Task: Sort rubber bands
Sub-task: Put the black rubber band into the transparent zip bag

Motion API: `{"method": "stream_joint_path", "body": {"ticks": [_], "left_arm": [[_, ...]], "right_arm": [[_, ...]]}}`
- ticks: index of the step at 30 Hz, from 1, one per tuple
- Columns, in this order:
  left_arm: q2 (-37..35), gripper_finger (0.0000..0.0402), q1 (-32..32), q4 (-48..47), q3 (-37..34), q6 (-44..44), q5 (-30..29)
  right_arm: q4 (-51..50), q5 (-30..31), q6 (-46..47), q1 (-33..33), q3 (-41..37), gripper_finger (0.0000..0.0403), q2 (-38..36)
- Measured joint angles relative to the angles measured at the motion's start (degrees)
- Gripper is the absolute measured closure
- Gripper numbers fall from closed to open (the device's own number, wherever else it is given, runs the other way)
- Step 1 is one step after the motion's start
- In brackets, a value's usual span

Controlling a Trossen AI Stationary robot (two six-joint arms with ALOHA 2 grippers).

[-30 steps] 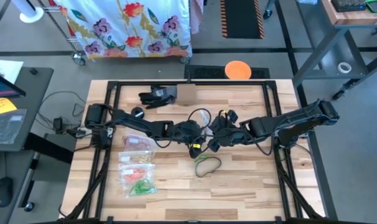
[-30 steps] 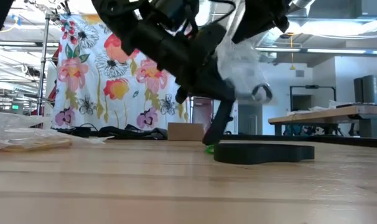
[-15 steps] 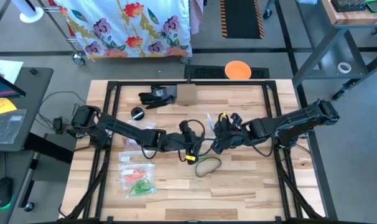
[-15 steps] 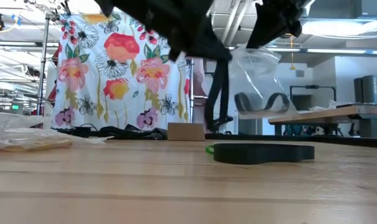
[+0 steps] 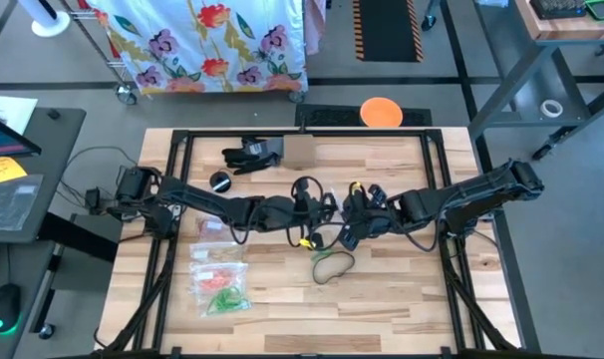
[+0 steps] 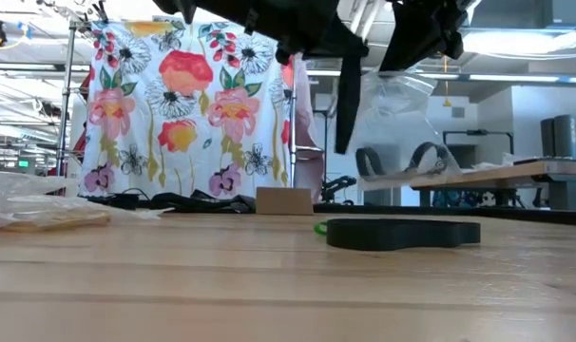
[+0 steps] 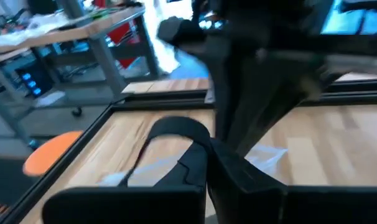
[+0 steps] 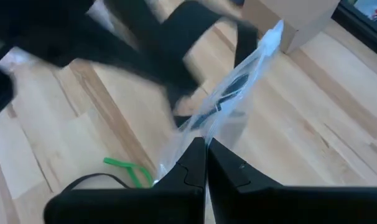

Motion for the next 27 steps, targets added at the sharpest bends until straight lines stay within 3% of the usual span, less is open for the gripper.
{"method": "stream_joint_path", "body": {"ticks": [16, 27], "left_arm": [[1.92, 0.0401, 1.73, -0.13, 0.09, -0.9, 2.24], [2.95, 0.0401, 1.36, -1.82, 0.05, -3.45, 0.06]], "right_arm": [[4.67, -0.99, -1.1, -0.94, -0.11, 0.0403, 0.07], [5.23, -0.57, -1.09, -0.94, -0.09, 0.0403, 0.02]]}}
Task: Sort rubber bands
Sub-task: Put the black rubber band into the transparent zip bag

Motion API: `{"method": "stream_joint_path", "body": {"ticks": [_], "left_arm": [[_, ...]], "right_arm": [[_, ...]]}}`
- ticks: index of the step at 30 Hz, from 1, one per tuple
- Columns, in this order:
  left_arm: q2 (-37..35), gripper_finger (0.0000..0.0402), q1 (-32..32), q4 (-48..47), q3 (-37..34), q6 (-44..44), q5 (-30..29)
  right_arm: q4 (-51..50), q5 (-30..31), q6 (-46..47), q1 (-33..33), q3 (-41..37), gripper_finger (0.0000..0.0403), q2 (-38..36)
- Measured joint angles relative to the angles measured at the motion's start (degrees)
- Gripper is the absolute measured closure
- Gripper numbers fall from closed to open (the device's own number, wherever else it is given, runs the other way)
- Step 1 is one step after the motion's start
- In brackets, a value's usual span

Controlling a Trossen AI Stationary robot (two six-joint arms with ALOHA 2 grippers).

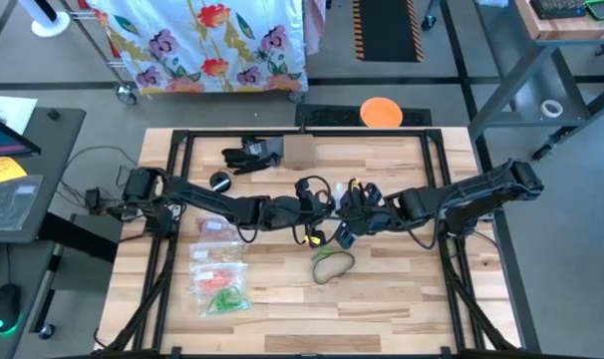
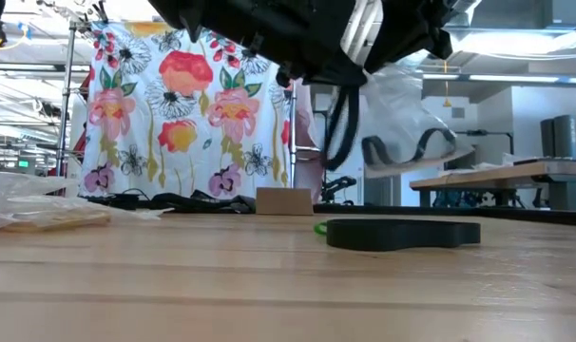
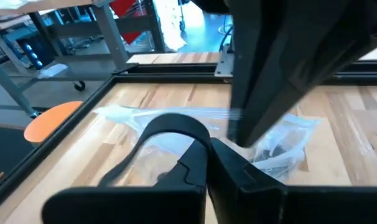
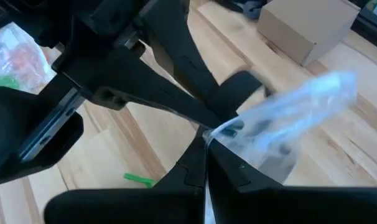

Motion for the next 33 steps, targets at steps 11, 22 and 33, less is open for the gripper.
{"method": "stream_joint_path", "body": {"ticks": [11, 22, 33], "left_arm": [[0.0, 0.0401, 1.37, -2.26, 0.0, -4.43, 2.13], [0.0, 0.0402, 3.55, -3.73, 0.0, -5.57, 5.0], [3.84, 0.0402, 3.65, -4.47, 0.03, -8.39, 5.15]], "right_arm": [[2.73, 1.79, -0.98, -0.79, 0.0, 0.0403, 0.0], [5.52, 1.51, -1.45, 0.6, 0.02, 0.0403, 0.0], [6.51, 1.28, -1.48, 1.06, 0.04, 0.0403, 0.0]]}}
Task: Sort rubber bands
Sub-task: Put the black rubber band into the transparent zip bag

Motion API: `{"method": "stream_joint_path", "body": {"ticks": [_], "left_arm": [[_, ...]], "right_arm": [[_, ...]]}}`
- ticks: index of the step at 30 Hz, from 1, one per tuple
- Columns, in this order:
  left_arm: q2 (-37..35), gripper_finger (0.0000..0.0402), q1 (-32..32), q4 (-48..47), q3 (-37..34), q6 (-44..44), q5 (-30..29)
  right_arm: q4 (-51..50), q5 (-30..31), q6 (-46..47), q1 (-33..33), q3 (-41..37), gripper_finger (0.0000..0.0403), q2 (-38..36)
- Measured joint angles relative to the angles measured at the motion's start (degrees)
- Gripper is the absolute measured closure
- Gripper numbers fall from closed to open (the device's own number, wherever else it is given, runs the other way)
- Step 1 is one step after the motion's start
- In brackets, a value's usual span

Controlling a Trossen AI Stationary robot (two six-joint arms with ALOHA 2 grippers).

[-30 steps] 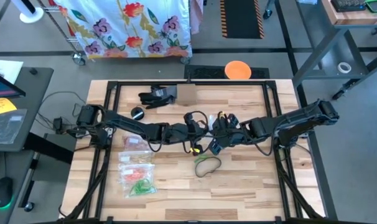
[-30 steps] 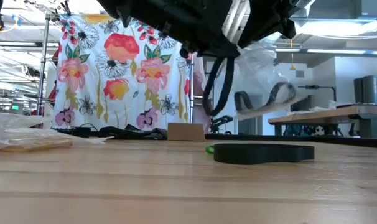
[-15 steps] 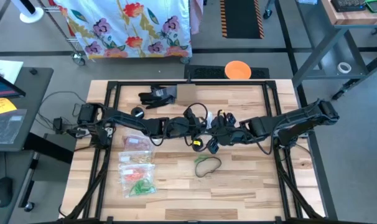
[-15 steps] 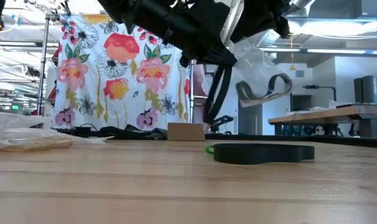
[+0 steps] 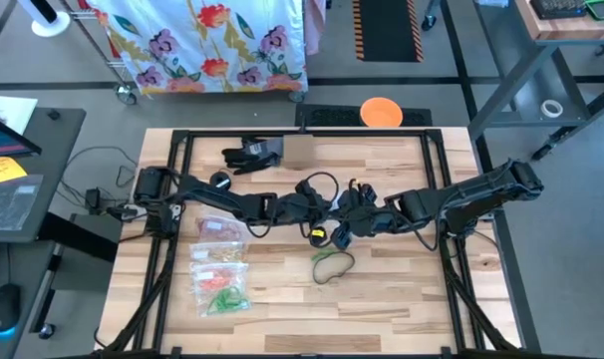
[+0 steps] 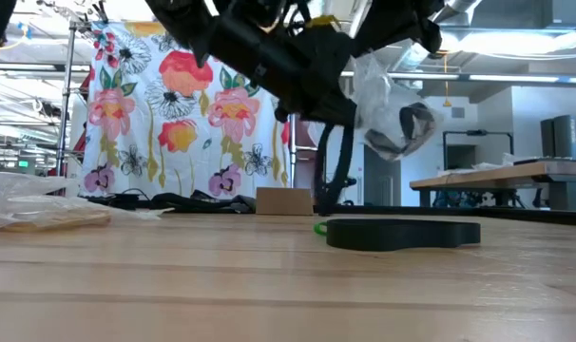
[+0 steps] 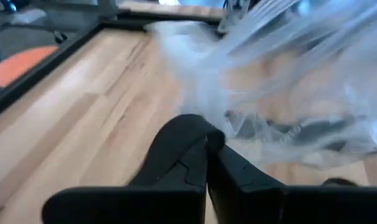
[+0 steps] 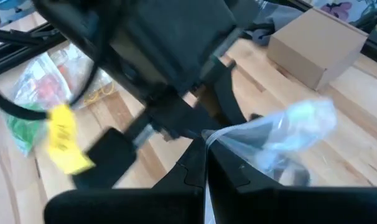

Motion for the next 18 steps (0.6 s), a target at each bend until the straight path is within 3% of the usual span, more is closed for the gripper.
{"method": "stream_joint_path", "body": {"ticks": [6, 18], "left_arm": [[0.73, 0.0401, -0.01, -1.66, 0.05, -1.16, -0.01], [0.64, 0.0401, -0.95, -8.22, 0.05, -3.91, -0.18]], "right_arm": [[-1.54, -0.04, 0.44, 0.57, 0.0, 0.0403, 0.0], [-14.16, -1.63, 6.47, -0.36, 0.0, 0.0403, 0.02]]}}
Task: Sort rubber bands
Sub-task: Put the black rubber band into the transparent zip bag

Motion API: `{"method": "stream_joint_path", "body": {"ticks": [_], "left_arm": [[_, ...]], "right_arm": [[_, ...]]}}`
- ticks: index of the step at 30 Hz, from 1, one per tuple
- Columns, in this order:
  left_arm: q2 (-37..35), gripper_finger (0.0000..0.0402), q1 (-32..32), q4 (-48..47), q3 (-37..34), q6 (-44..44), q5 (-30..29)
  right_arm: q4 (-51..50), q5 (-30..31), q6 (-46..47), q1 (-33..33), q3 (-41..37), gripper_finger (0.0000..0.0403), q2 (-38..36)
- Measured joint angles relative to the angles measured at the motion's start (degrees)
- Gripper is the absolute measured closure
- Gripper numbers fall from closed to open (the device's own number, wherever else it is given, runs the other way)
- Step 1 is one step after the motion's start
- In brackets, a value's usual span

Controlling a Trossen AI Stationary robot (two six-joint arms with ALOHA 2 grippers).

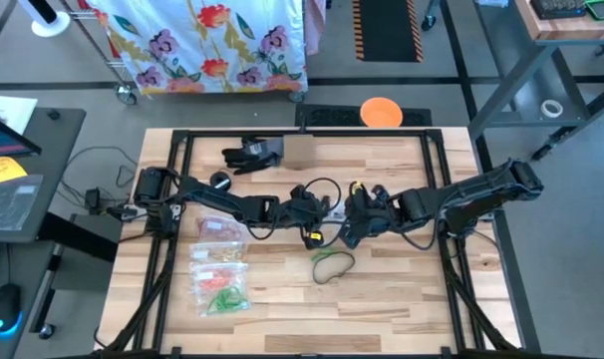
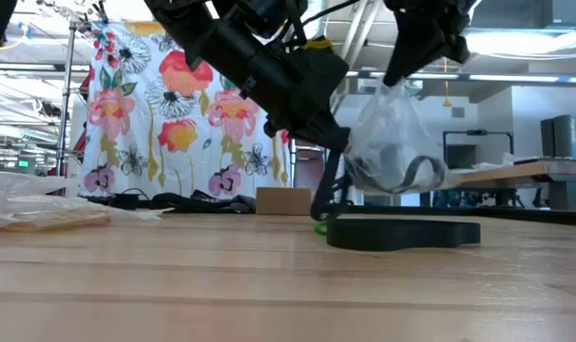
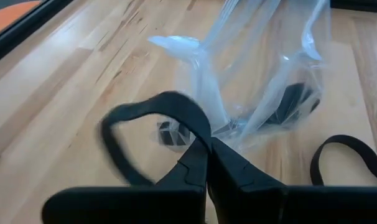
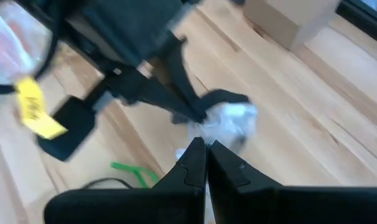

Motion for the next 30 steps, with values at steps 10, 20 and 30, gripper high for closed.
{"method": "stream_joint_path", "body": {"ticks": [10, 20, 30], "left_arm": [[0.0, 0.0401, -0.06, -0.43, -0.09, -1.67, 1.68], [0.0, 0.0401, -0.68, -4.29, -0.36, -2.23, 1.27], [-1.27, 0.0402, -1.81, 19.76, -12.99, -2.91, 2.46]], "right_arm": [[-7.66, 0.0, 3.03, -2.03, 0.13, 0.0403, 3.03], [-12.36, 1.35, 2.75, -5.58, -0.23, 0.0403, 7.45], [11.03, -0.97, 3.32, -4.9, -21.45, 0.0403, -5.75]]}}
